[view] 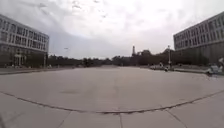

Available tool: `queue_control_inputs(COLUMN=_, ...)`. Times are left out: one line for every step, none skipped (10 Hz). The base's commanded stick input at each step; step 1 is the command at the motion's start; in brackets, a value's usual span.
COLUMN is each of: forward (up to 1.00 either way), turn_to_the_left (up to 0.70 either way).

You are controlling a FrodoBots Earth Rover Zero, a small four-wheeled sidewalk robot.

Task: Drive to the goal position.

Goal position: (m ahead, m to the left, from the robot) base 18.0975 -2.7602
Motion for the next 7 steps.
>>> queue_control_inputs(forward=0.7, turn_to_the_left=0.0)
queue_control_inputs(forward=0.7, turn_to_the_left=-0.13)
queue_control_inputs(forward=0.7, turn_to_the_left=-0.2)
queue_control_inputs(forward=0.7, turn_to_the_left=-0.06)
queue_control_inputs(forward=0.7, turn_to_the_left=0.0)
queue_control_inputs(forward=0.7, turn_to_the_left=0.0)
queue_control_inputs(forward=0.7, turn_to_the_left=0.0)
